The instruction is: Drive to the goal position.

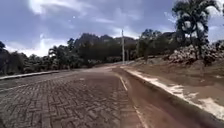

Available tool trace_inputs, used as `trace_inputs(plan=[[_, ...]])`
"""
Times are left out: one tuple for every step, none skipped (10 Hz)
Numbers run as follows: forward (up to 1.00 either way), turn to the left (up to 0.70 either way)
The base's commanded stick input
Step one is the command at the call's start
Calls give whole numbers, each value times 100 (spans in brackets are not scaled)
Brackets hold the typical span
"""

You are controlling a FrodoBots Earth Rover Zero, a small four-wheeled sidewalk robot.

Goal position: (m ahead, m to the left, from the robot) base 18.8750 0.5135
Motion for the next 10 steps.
trace_inputs(plan=[[100, 0], [100, 0], [100, 0], [100, 0], [100, 0], [100, 0], [100, 0], [100, 0], [100, 0], [100, 0]])
